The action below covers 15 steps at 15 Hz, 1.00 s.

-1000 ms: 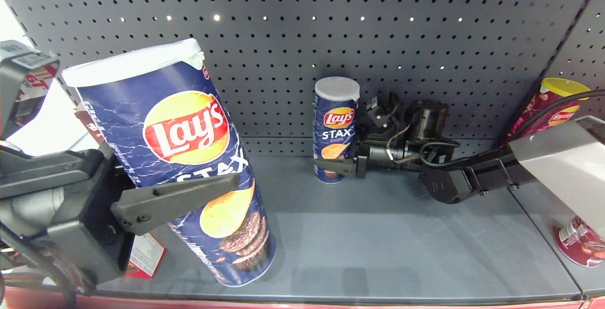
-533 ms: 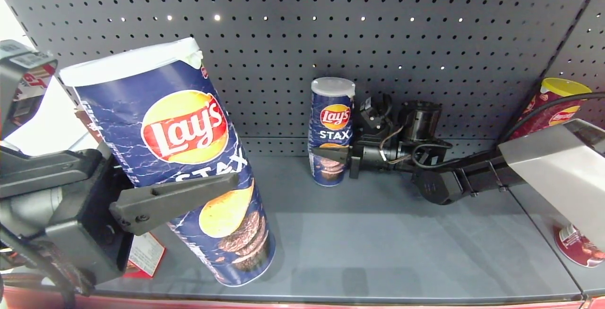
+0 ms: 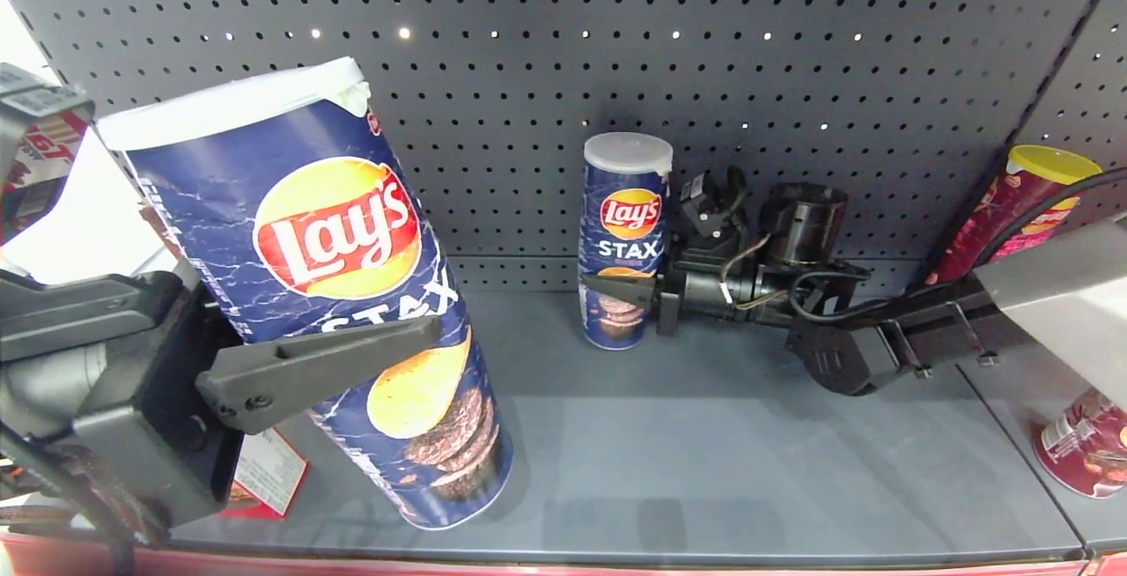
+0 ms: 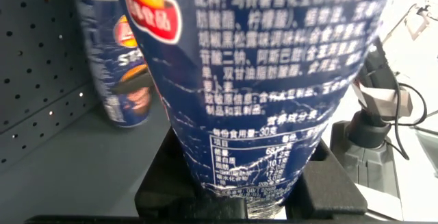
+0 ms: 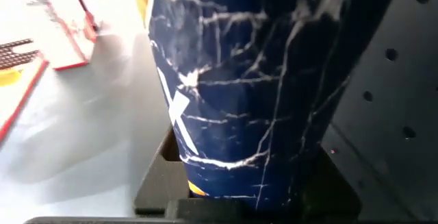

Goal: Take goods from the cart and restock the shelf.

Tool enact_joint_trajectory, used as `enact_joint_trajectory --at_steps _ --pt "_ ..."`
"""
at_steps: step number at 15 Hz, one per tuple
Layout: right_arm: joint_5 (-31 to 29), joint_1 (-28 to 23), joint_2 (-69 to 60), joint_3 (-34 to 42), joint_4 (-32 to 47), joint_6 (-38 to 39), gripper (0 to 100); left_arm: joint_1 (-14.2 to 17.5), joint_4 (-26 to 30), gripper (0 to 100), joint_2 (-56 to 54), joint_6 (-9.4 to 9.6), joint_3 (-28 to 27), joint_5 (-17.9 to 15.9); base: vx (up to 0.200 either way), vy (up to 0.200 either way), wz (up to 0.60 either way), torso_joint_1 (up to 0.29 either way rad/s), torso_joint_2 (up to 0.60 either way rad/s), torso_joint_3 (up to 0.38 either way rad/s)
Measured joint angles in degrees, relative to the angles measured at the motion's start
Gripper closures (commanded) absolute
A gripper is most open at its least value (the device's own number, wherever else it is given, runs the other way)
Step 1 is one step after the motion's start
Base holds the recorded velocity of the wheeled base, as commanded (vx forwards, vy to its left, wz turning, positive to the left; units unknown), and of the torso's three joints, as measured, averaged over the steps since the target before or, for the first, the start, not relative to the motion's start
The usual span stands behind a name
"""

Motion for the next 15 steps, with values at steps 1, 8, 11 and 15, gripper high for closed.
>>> enact_joint_trajectory --at_steps 1,8,11,15 --pt "-0.79 0.09 -1.82 3.12 -1.40 -0.02 100 0.00 0.01 100 0.00 0.00 0.02 0.00 0.000 0.000 0.00 0.000 0.00 0.000" --pt "-5.89 6.25 -17.71 33.02 -12.40 -0.02 100 0.00 0.04 100 -0.10 0.00 0.82 0.17 0.000 0.000 0.00 0.000 0.00 0.000" --pt "-9.85 10.58 -22.49 39.89 -14.62 -0.11 100 -0.05 0.04 100 -0.13 -0.06 0.85 0.17 0.000 0.000 0.00 0.000 0.00 0.000" --pt "-10.02 11.63 -23.75 43.11 -16.26 -0.55 100 -0.07 0.01 100 -0.16 -0.09 0.71 0.17 0.000 0.000 0.00 0.000 0.00 0.000"
